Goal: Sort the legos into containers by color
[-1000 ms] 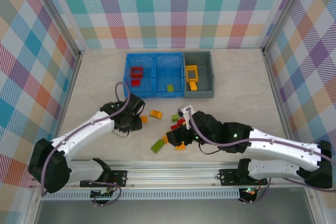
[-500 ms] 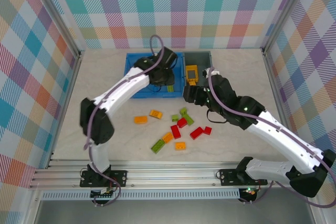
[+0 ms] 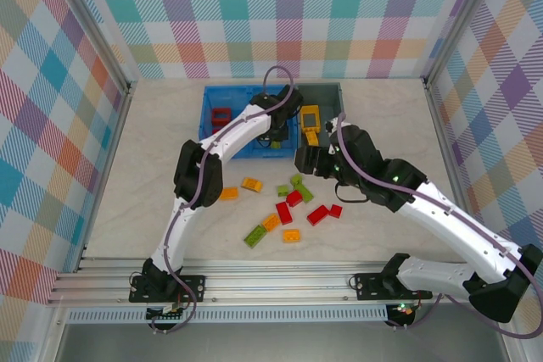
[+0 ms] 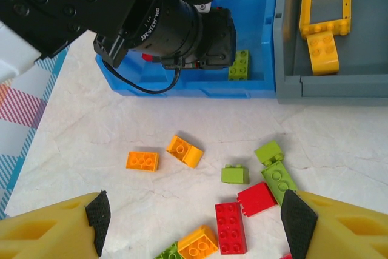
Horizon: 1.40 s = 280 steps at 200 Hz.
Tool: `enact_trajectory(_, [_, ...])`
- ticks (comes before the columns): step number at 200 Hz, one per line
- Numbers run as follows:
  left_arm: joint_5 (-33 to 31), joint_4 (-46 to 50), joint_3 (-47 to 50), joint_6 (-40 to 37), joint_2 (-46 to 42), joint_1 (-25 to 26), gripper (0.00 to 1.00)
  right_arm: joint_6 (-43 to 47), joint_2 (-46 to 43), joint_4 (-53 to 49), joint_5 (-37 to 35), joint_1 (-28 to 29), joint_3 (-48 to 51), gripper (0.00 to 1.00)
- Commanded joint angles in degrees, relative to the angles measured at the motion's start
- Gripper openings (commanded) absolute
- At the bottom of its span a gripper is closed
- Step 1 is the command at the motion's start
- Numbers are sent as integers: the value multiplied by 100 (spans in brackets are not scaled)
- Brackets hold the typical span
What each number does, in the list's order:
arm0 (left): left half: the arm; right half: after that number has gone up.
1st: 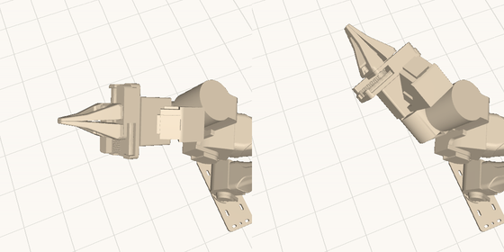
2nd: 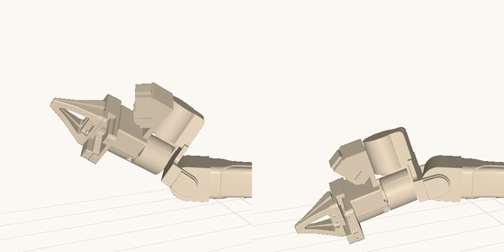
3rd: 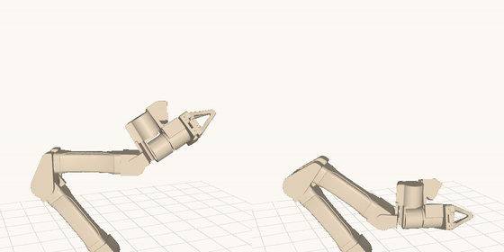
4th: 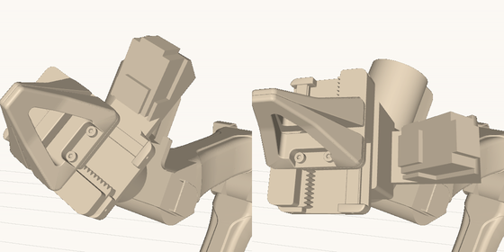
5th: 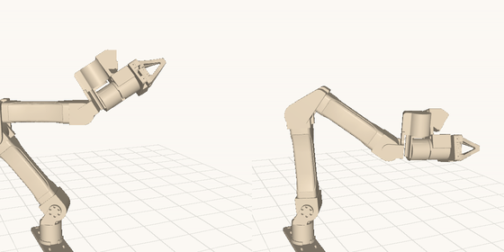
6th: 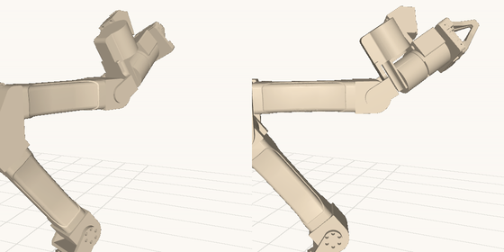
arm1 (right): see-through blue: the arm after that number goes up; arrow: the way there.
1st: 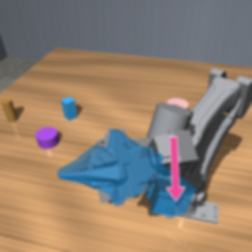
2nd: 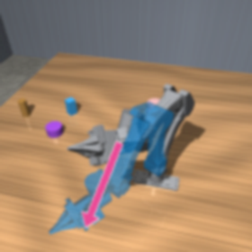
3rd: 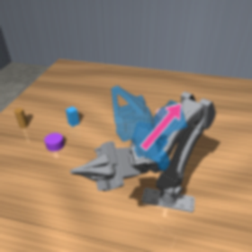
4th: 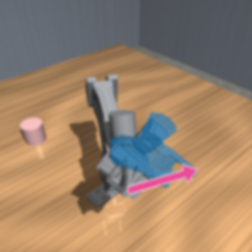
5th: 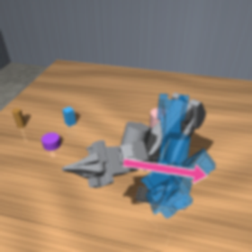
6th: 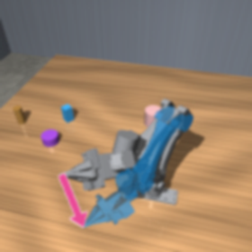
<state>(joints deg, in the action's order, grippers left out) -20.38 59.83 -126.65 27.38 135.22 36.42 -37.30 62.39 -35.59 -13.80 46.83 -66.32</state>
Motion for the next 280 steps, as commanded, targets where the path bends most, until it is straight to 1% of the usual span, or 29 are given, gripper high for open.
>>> enact_trajectory(1, [-125,257,-202,14,91,-54,37,-80,-139,136,157,-33,102,76])
enact_trajectory(11, [-72,271,-202,46,110,-53,47,-80,-139,96,159,-33,111,76])
enact_trajectory(19, [-55,283,-202,70,106,-40,52,-58,-147,79,167,-41,120,76])
enact_trajectory(31, [-4,279,-214,75,48,-33,57,-21,-165,53,180,-51,127,77])
enact_trajectory(45, [63,270,-282,67,-57,-15,59,10,-190,22,185,-72,120,77])
enact_trajectory(63, [137,333,-491,66,-224,34,59,55,-222,-14,215,-136,107,77])
enact_trajectory(80, [332,284,-642,79,-459,89,57,133,-223,-51,269,-195,102,77])
enact_trajectory(108, [581,241,-844,290,-1034,209,51,330,-104,-139,458,-269,76,75])
enact_trajectory(130, [547,166,-595,469,-1798,296,43,574,208,-206,774,-264,23,70])
enact_trajectory(141, [465,12,-136,539,-2337,343,40,790,455,-142,1045,-214,-6,68])
enact_trajectory(161, [346,-330,1088,755,-3528,376,39,1429,1197,-137,1284,173,-274,68])
enact_trajectory(171, [343,-483,1793,878,-4143,385,40,1792,1706,-209,1482,295,-477,70])
enact_trajectory(191, [472,-790,3286,1144,-5488,431,43,2510,2693,-295,1829,336,-829,73])
enact_trajectory(207, [640,-962,4387,1365,-6546,454,48,3065,3414,-415,1695,338,-1131,76])
enact_trajectory(228, [1057,-1144,5616,1577,-7919,478,55,3576,4222,-601,1517,338,-1678,78])
enact_trajectory(238, [1211,-1131,6067,1669,-8520,489,58,3731,4506,-633,1559,336,-1931,79])
enact_trajectory(254, [1236,-885,6588,1878,-9441,503,62,3960,4975,-727,1650,337,-2362,80])
enact_trajectory(268, [1214,-590,6849,1999,-10062,506,64,4125,5427,-897,1665,343,-2756,80])
enact_trajectory(280, [1179,-332,6937,2050,-10455,501,64,4168,5747,-971,1484,336,-3002,80])
